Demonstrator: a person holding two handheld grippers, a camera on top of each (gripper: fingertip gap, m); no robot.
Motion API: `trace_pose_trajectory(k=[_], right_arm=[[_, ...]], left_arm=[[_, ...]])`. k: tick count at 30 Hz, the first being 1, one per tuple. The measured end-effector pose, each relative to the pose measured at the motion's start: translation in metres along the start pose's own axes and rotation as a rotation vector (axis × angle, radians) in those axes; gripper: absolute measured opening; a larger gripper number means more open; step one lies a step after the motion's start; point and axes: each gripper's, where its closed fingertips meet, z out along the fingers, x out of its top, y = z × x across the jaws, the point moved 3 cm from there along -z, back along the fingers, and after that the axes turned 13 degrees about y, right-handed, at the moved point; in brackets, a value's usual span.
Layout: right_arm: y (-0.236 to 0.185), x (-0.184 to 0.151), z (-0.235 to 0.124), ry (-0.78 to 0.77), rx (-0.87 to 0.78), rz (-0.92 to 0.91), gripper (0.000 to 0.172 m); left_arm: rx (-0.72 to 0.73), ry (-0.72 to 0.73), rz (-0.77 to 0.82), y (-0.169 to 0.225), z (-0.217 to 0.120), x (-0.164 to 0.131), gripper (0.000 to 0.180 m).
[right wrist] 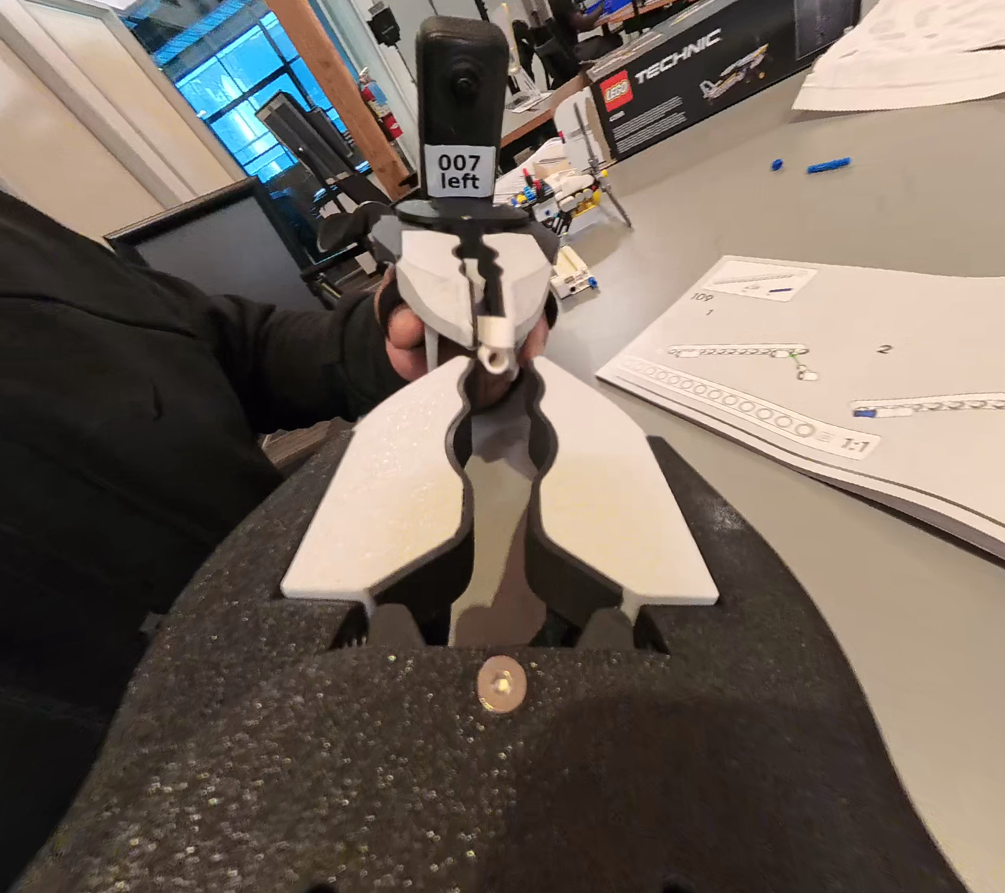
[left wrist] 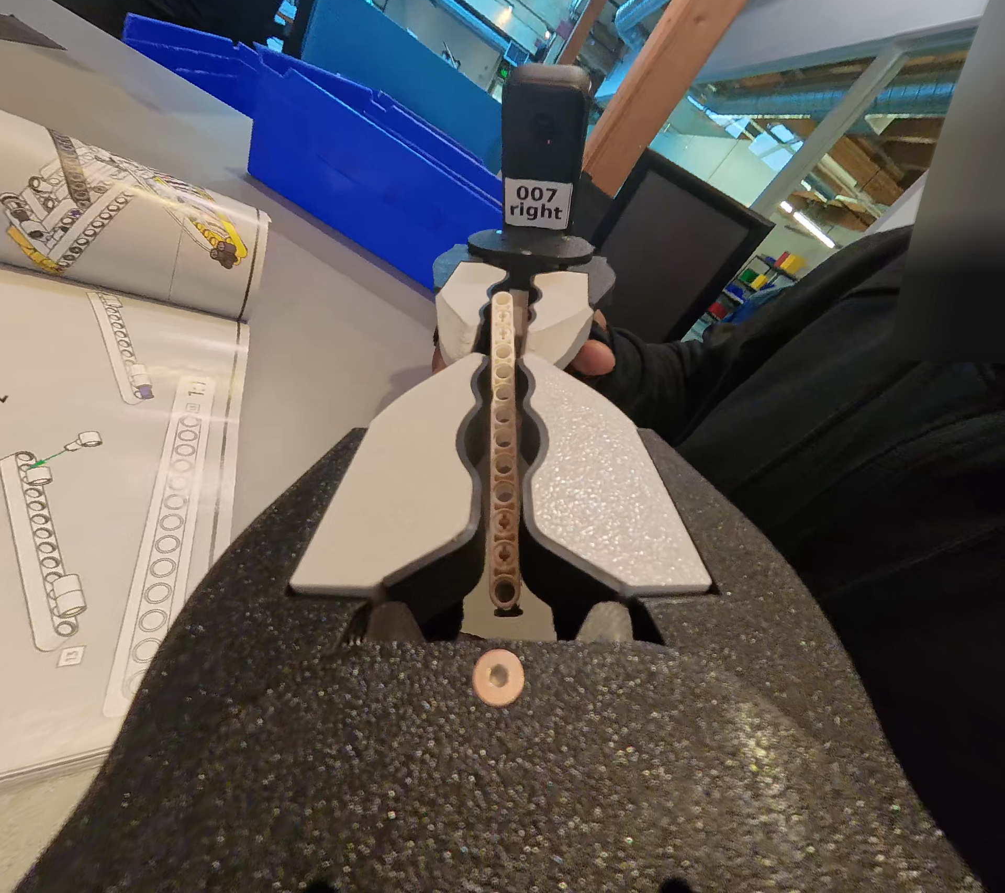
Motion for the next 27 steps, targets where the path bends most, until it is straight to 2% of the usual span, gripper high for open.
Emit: trace_pose_trajectory(k=[7,16,23,25,27], right_arm=[[-0.007,-0.005,0.002,-0.035,0.051,-0.044,0.008],[-0.006,-0.009,0.002,-0.104,-0.063,-0.341,0.007],[-0.015,-0.007,0.001,-0.038,0.101,-0.025,0.006],[-0.015,-0.007,0.001,-0.043,0.098,-0.036,0.006],[-0.014,-0.008,0.0,-0.068,0.062,-0.122,0.006]], left_arm=[[-0.021,-0.054,0.03,0.006,0.0,-0.007,0.008],[-0.02,-0.055,-0.017,0.004,0.0,-0.007,0.008],[-0.09,-0.015,-0.05,0.012,0.001,-0.003,0.008],[-0.091,-0.008,-0.063,0.011,0.0,-0.003,0.008],[-0.081,-0.012,-0.062,0.01,0.0,-0.003,0.008]])
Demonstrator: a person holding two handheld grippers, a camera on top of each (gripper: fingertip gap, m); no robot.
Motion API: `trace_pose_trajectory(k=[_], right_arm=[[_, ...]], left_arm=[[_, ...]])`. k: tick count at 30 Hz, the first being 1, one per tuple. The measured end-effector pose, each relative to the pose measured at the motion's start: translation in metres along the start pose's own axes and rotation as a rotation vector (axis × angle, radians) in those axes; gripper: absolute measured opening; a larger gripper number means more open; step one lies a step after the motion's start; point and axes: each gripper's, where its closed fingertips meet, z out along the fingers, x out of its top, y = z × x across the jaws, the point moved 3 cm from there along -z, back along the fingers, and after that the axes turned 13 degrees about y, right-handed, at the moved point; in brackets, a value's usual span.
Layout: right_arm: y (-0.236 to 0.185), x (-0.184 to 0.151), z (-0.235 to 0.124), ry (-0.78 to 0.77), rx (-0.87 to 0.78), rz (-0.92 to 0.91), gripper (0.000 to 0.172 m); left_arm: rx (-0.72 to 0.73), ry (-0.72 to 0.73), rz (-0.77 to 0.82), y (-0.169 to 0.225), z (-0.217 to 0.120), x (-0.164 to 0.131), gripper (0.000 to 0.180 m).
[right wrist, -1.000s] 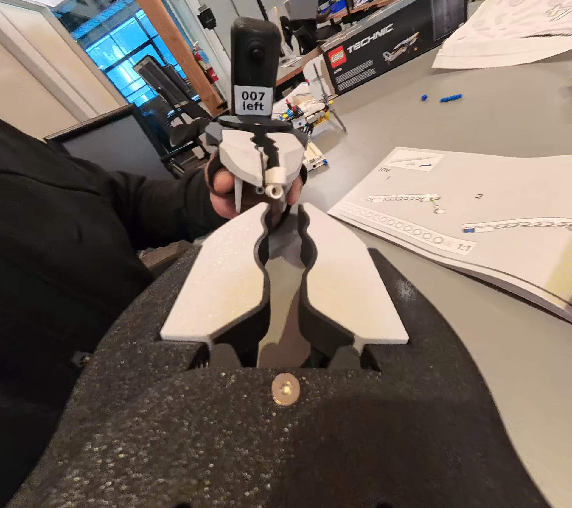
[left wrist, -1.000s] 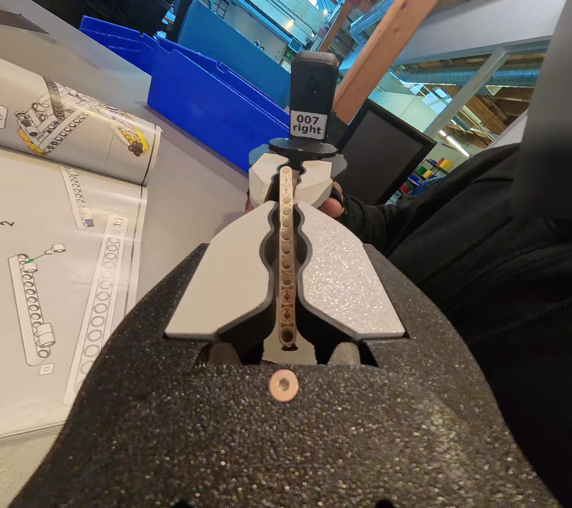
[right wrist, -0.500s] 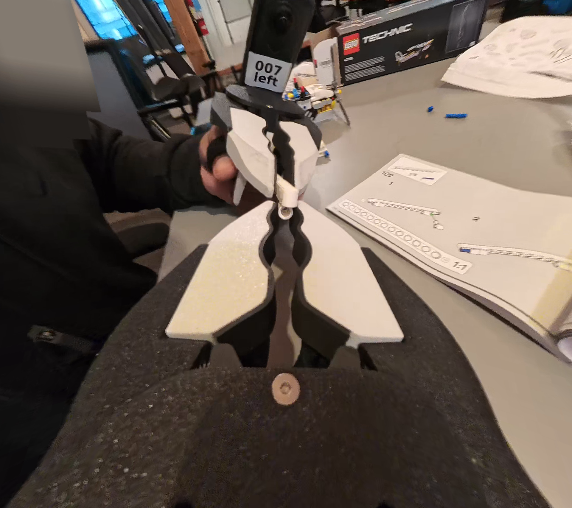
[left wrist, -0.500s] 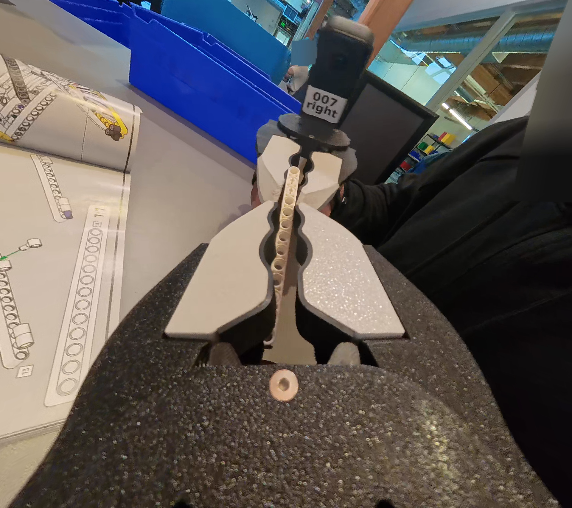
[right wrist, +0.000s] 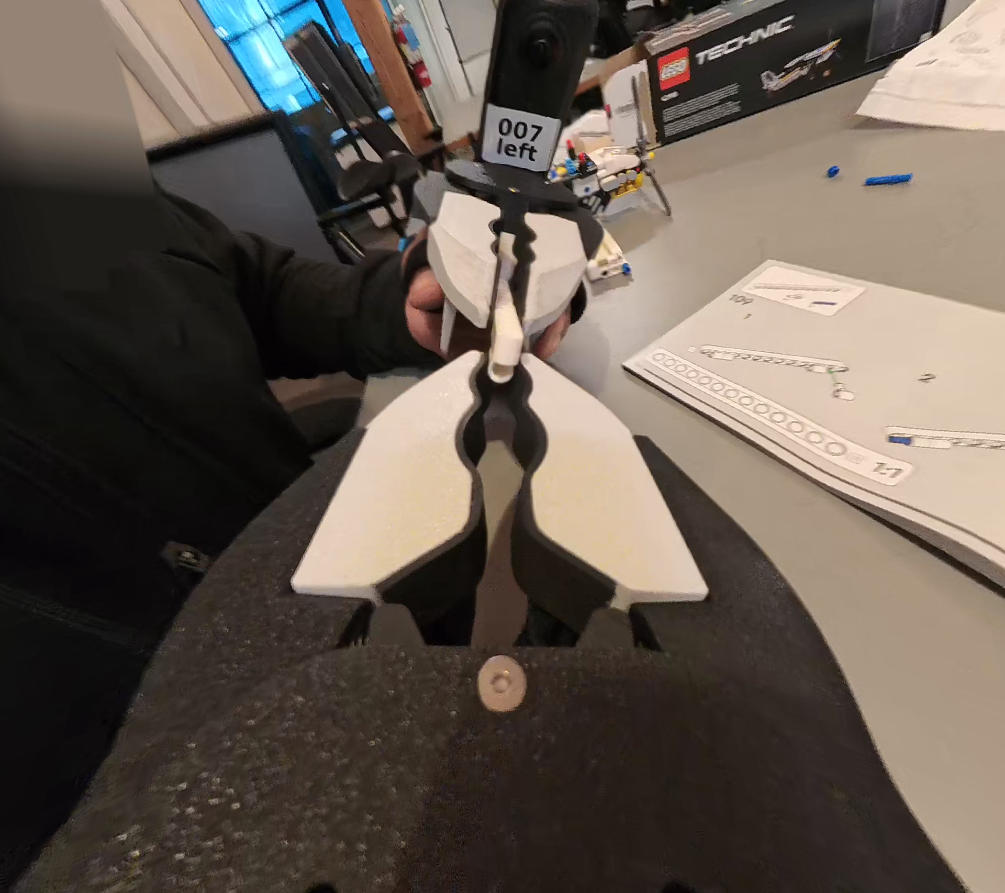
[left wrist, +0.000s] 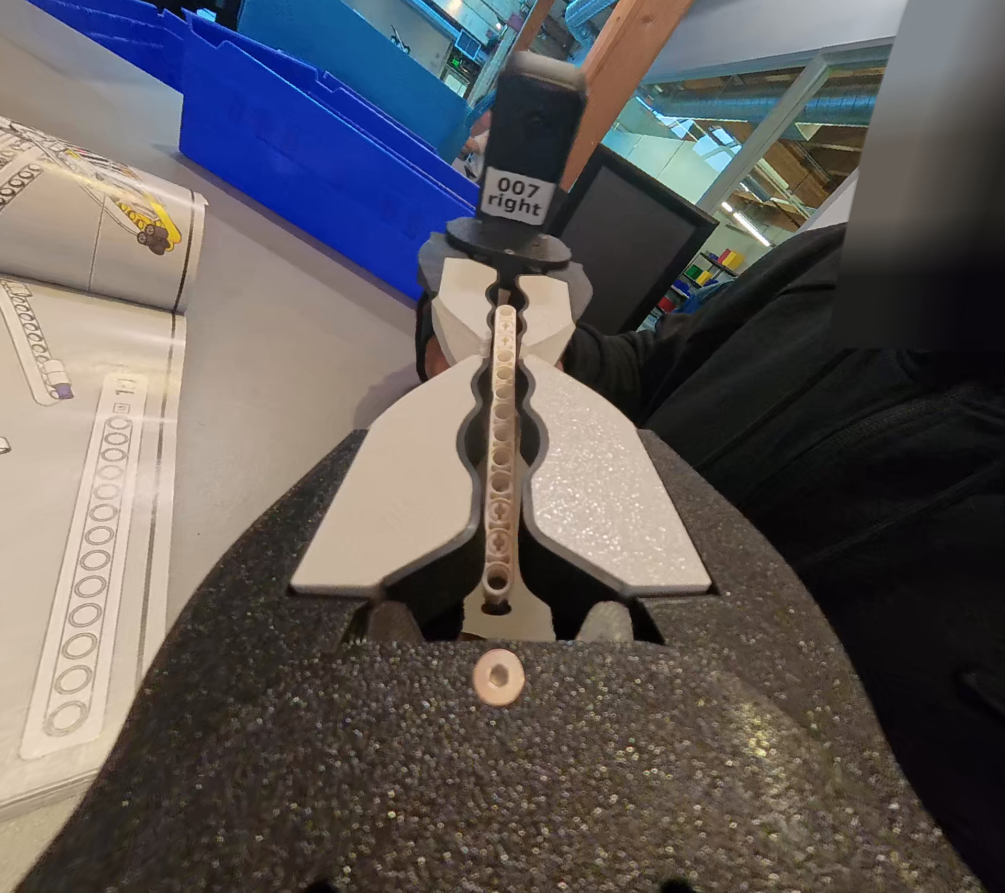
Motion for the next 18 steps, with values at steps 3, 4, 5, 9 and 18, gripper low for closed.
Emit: trace_pose_trajectory(k=[3,4,5,9,18], right_arm=[[0.0007,-0.0003,-0.0002,-0.034,-0.072,-0.138,0.006],[0.0001,0.0,-0.0002,-0.034,-0.077,-0.146,0.006],[-0.0005,0.0,-0.0003,-0.027,-0.071,-0.123,0.006],[-0.0011,-0.0009,-0.0013,0.024,-0.005,0.094,0.006],[0.0037,-0.004,-0.0034,-0.088,-0.146,-0.183,0.006]], left_arm=[[0.008,0.005,-0.006,-0.0013,-0.0002,0.0008,0.008],[0.004,0.005,-0.005,-0.0008,-0.0003,0.0008,0.008],[0.003,0.006,-0.002,-0.0004,-0.0001,0.0008,0.008],[0.009,0.004,0.028,0.0004,0.0015,-0.0002,0.008],[0.037,-0.016,0.008,-0.0038,0.0012,-0.0018,0.008]])
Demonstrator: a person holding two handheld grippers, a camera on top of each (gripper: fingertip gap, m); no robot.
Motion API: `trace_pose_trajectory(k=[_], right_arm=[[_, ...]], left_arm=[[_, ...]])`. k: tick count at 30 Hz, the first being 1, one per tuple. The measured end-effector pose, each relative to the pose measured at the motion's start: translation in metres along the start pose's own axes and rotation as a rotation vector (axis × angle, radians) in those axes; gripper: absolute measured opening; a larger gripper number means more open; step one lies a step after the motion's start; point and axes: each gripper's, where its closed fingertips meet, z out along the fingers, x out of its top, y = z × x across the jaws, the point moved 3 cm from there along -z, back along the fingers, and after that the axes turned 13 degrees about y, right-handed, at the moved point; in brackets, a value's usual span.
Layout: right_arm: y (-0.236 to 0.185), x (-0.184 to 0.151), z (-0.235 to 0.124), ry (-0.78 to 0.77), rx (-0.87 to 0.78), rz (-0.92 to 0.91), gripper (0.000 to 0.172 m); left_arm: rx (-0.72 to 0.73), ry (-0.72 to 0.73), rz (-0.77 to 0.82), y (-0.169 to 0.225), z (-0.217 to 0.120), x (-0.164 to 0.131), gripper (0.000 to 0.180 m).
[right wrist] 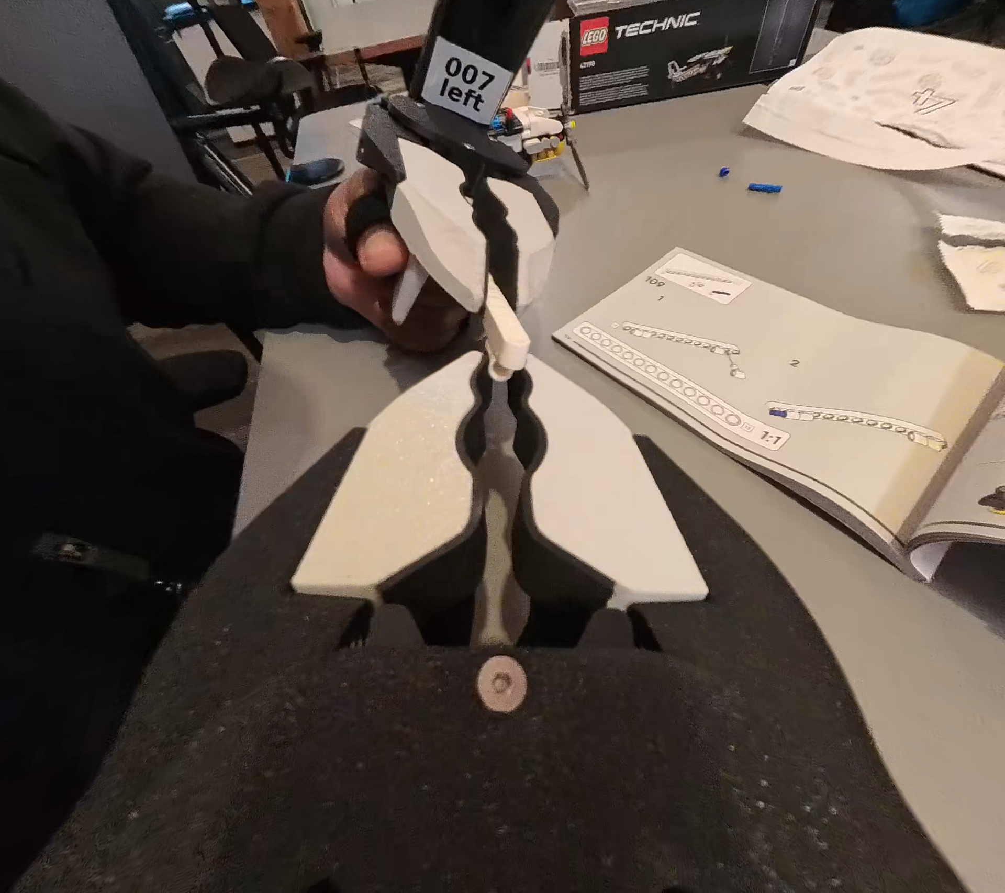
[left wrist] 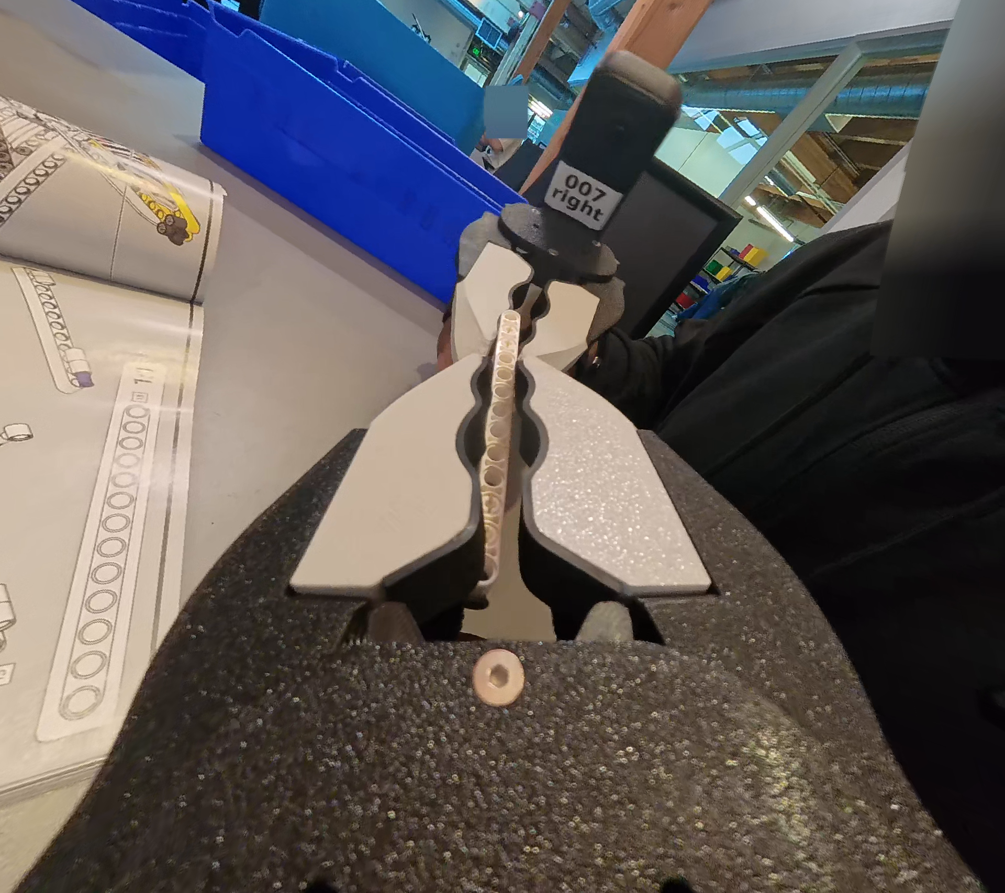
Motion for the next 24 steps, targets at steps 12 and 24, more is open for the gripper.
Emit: trace_pose_trajectory(k=[12,24], right_arm=[[0.003,0.016,-0.002,0.207,0.059,0.266,0.009],[0.0,0.006,-0.002,0.074,0.053,0.192,0.007]], left_arm=[[0.004,0.064,0.013,0.001,-0.006,0.007,0.008],[0.08,-0.122,0.272,-0.002,-0.01,-0.005,0.017]])
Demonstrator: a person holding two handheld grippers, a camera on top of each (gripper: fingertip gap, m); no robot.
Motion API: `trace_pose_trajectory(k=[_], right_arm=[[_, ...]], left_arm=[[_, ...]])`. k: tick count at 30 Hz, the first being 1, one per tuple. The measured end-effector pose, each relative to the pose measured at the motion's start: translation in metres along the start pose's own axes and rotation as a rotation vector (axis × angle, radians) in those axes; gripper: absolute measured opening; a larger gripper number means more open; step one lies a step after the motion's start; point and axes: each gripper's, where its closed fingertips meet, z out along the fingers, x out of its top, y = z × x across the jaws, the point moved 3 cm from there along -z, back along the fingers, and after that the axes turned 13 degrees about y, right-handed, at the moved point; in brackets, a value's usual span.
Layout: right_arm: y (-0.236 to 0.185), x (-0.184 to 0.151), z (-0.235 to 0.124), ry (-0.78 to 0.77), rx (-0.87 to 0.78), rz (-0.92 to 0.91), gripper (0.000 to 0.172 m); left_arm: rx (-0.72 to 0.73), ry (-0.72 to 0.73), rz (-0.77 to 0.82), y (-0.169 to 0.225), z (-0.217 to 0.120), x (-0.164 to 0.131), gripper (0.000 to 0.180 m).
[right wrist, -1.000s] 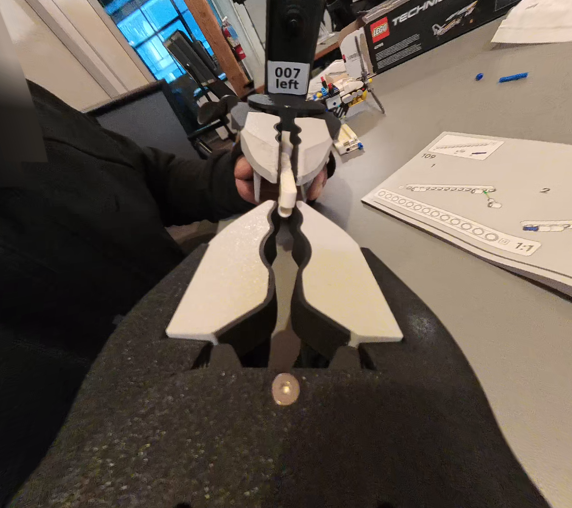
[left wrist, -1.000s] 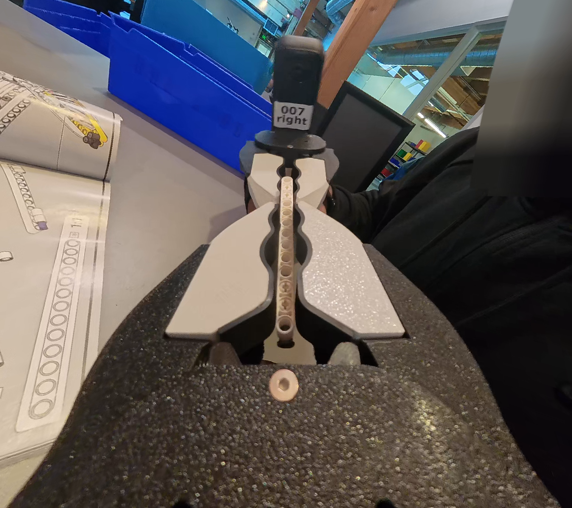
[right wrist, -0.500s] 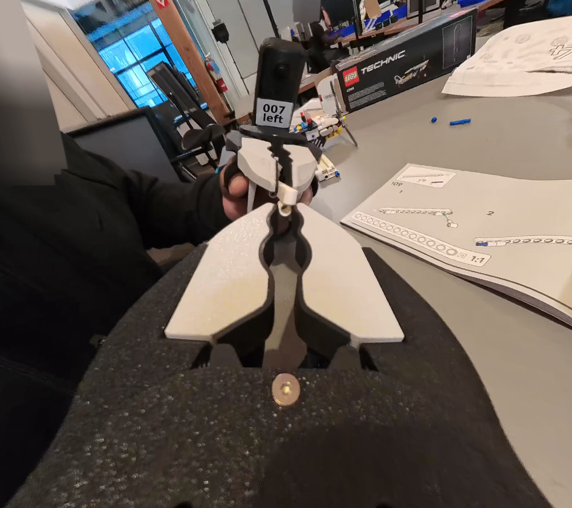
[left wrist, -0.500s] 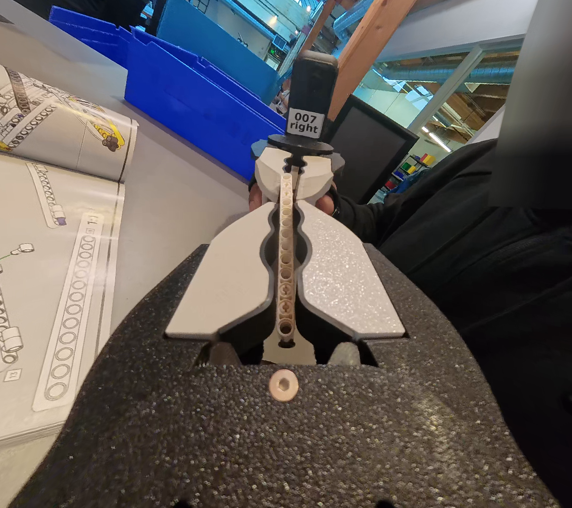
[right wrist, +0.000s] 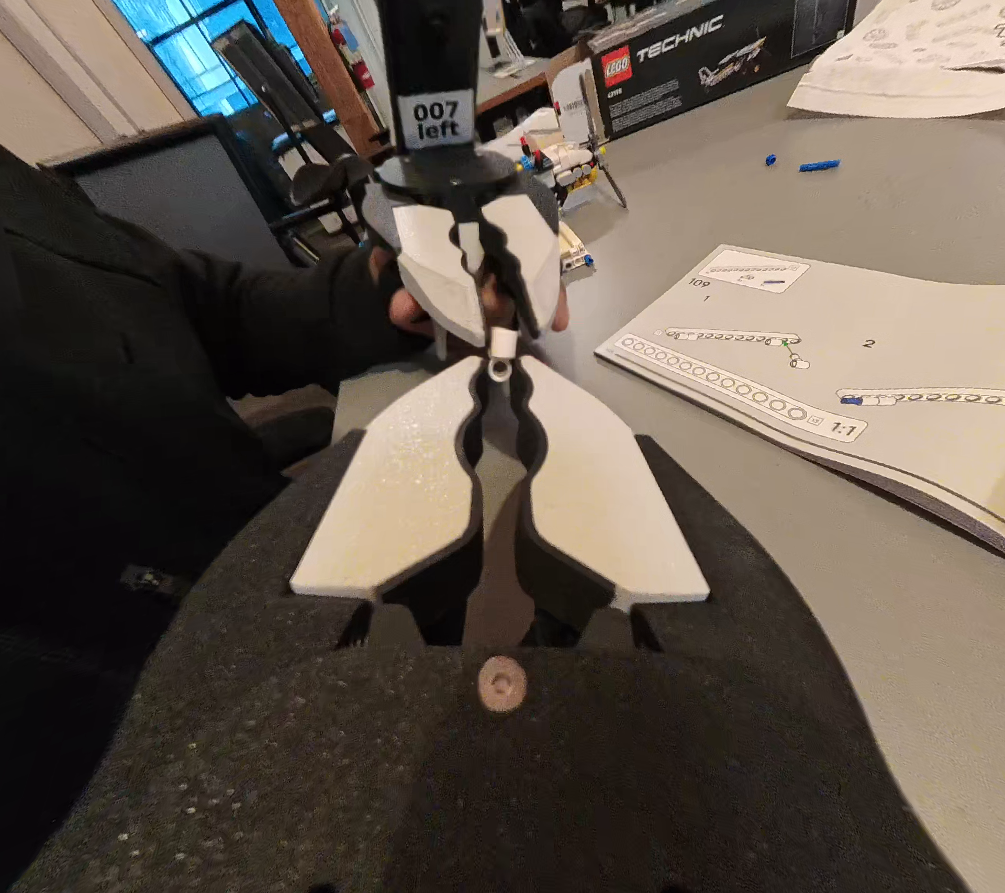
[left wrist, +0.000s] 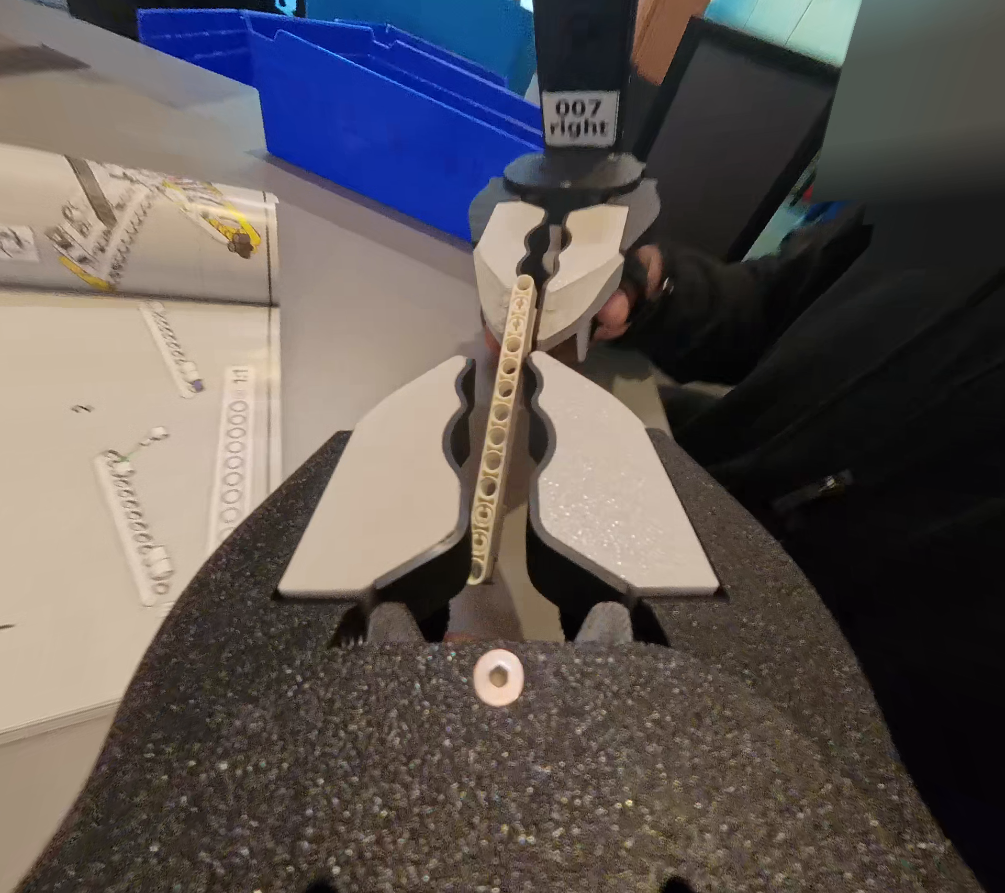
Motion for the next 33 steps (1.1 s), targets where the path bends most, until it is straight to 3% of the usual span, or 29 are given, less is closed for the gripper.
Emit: trace_pose_trajectory(k=[9,17,27,30,33], right_arm=[[-0.009,-0.005,-0.002,-0.237,0.0,-0.251,0.007],[-0.011,-0.011,0.001,-0.206,0.023,-0.272,0.008],[-0.002,-0.014,-0.004,-0.196,0.031,-0.276,0.008],[0.008,-0.005,-0.009,-0.107,-0.027,-0.209,0.007],[0.02,0.012,-0.025,0.049,-0.088,-0.065,0.007]], left_arm=[[-0.028,-0.285,0.418,0.012,0.01,-0.013,0.01],[-0.046,-0.331,0.473,0.012,0.014,-0.027,0.008],[-0.016,-0.239,0.404,0.009,0.011,-0.025,0.008],[0.078,-0.18,0.377,-0.001,0.012,-0.018,0.012],[0.218,-0.101,0.331,-0.015,0.0,-0.005,0.034]])
